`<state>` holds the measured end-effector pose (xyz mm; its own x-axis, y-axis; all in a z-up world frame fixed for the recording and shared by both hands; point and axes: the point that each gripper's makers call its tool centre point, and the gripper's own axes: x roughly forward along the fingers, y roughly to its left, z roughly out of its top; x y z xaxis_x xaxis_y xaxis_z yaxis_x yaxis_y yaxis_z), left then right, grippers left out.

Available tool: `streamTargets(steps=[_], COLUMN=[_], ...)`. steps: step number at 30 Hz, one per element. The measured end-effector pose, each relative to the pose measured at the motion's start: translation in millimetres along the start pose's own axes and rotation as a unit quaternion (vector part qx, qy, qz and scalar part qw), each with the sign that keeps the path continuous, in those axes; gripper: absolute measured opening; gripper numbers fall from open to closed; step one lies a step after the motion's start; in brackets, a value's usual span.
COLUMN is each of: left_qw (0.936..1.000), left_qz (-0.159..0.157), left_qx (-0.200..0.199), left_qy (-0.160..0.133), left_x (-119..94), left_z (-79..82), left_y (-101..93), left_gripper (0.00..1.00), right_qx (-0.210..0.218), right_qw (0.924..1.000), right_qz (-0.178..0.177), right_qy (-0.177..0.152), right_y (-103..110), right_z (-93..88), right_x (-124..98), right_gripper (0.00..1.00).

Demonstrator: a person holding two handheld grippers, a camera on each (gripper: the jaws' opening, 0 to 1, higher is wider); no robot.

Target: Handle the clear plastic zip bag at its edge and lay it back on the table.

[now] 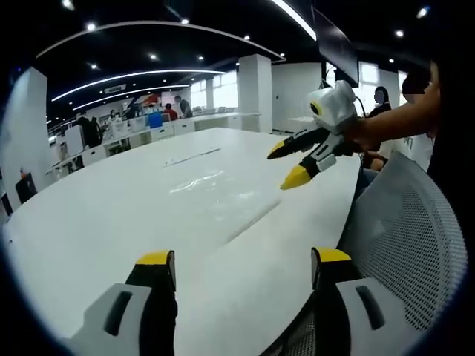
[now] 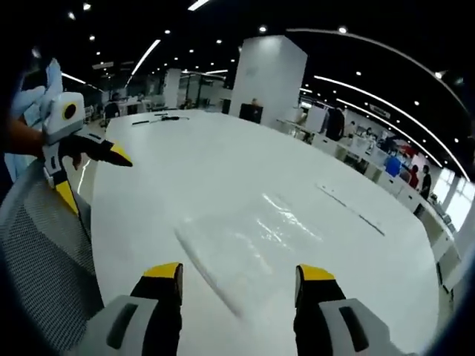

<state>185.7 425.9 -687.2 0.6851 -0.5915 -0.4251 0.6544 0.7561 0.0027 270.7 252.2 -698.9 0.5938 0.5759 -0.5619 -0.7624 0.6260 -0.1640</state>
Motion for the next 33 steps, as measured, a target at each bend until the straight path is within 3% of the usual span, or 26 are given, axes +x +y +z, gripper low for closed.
streamTargets(steps=[12, 21, 33], left_qw=[1.0000, 0.9999, 0.9999], left_qz=[0.005, 0.008, 0.007], left_qx=[0.004, 0.002, 0.002], left_qy=[-0.006, -0.010, -0.010], left_x=[0, -1, -1], left_z=[5.9, 7.9, 1.7], left_y=[-0.6, 0.6, 6.3], left_gripper=[0.81, 0.81, 0.82], right_qx=[0.008, 0.029, 0.048], right_qw=[0.9996, 0.9988, 0.9978], right_qz=[-0.022, -0.038, -0.040], right_qy=[-0.015, 0.005, -0.023], right_y=[-13, -23, -19], right_z=[-0.2, -25.2, -42.2], right_x=[-33, -50, -69], right_gripper=[0.81, 0.87, 0.94])
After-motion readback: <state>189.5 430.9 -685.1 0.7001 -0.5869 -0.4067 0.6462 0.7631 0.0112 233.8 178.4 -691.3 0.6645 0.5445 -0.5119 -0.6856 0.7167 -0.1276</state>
